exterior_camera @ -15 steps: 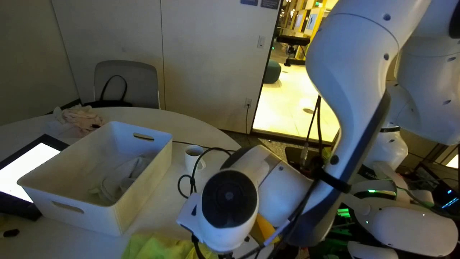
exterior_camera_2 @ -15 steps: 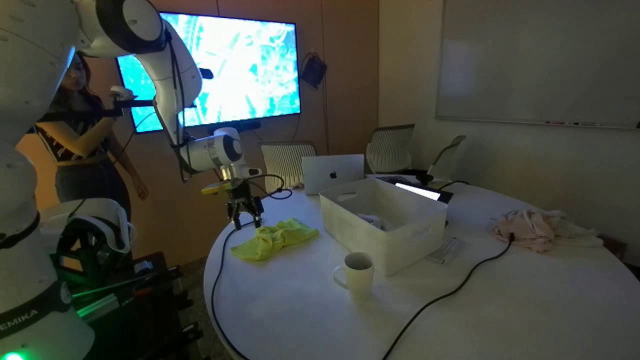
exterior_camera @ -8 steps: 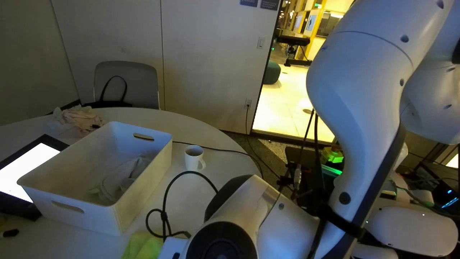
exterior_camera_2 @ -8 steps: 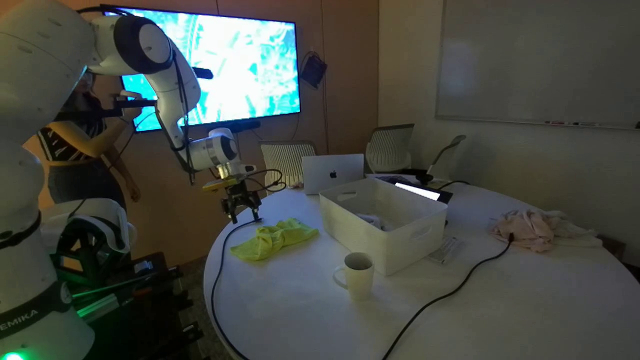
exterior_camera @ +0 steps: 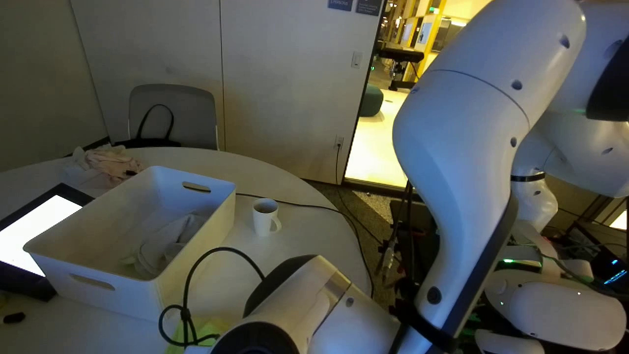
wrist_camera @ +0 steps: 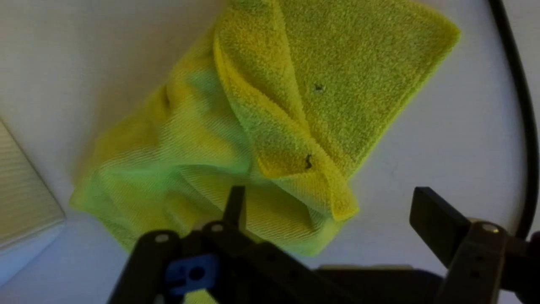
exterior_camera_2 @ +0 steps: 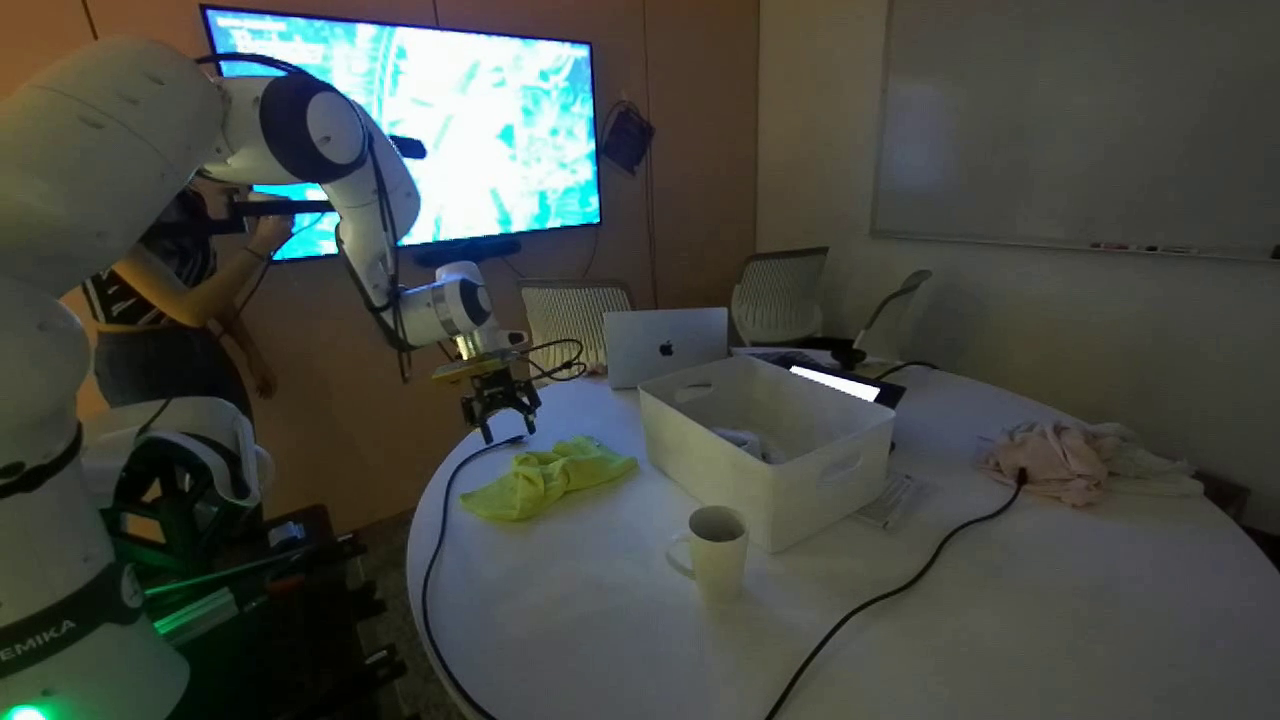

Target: Put all the towels in the basket and the other objects in the white mug

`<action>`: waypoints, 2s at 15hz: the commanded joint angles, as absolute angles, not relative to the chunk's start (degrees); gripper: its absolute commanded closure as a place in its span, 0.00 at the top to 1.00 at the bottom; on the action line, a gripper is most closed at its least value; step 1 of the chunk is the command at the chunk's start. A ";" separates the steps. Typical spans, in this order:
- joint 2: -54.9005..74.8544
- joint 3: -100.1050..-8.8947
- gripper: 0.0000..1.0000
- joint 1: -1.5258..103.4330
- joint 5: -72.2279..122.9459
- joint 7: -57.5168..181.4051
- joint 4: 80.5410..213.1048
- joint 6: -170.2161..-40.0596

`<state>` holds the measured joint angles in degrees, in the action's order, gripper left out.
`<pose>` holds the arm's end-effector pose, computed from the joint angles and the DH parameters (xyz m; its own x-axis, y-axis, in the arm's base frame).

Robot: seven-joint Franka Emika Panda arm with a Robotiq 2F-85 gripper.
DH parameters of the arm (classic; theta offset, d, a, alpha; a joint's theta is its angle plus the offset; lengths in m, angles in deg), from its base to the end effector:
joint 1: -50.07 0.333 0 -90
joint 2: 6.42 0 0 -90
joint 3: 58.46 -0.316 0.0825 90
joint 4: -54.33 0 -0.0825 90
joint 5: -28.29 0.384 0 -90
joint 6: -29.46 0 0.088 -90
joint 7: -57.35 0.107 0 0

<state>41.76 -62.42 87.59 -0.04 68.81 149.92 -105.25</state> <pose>0.4978 0.4268 0.1034 0.6440 0.7524 -0.1382 0.7557 -0.5976 0.2681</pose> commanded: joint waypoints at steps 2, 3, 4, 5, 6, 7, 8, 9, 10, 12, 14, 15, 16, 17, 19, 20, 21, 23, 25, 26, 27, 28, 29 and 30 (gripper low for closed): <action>45.31 -62.17 1.00 85.66 0.52 64.89 145.11 -106.46; 46.00 -62.40 1.00 84.97 0.80 64.03 144.52 -106.64; 46.61 -62.40 1.00 84.58 0.85 63.60 143.98 -106.76; 47.25 -62.50 1.00 84.13 0.93 62.91 143.41 -106.72; 47.94 -62.68 1.00 83.68 1.15 62.33 142.81 -106.56; 48.55 -62.75 1.00 83.36 1.28 61.93 142.28 -106.47; 49.13 -63.06 1.00 82.95 1.65 61.20 141.68 -106.10; 49.83 -63.13 1.00 82.82 1.78 60.84 141.11 -106.04; 50.28 -63.20 1.00 82.73 1.76 60.42 140.81 -106.03; 51.31 -63.16 1.00 82.76 1.71 60.12 139.94 -105.87; 52.09 -63.14 1.00 82.82 1.85 59.89 139.18 -105.51; 52.29 -63.12 1.00 82.86 1.89 59.91 138.98 -105.49; 52.50 -63.03 1.00 82.98 1.85 59.99 138.81 -105.46; 52.39 -62.88 0.87 83.11 1.73 60.24 138.94 -105.59; 52.38 -62.71 0.68 83.26 1.65 60.59 138.89 -105.71; 52.33 -62.61 0.58 83.36 1.61 60.79 138.86 -105.67; 51.90 -62.46 0.51 83.49 1.45 61.00 139.21 -105.74; 51.48 -62.34 0.35 83.58 1.28 61.18 139.52 -106.01; 51.23 -62.31 0.20 83.56 1.31 61.19 139.73 -105.84; 51.08 -62.29 0.13 83.55 1.35 61.32 139.92 -105.80; 50.43 -62.13 0.06 83.62 1.26 61.74 140.60 -105.90; 49.89 -62.27 0.01 83.47 1.41 61.69 141.11 -105.86; 49.14 -62.17 0.00 83.55 1.28 61.86 141.78 -105.78; 48.15 -62.23 0.00 83.54 1.44 62.03 142.57 -105.24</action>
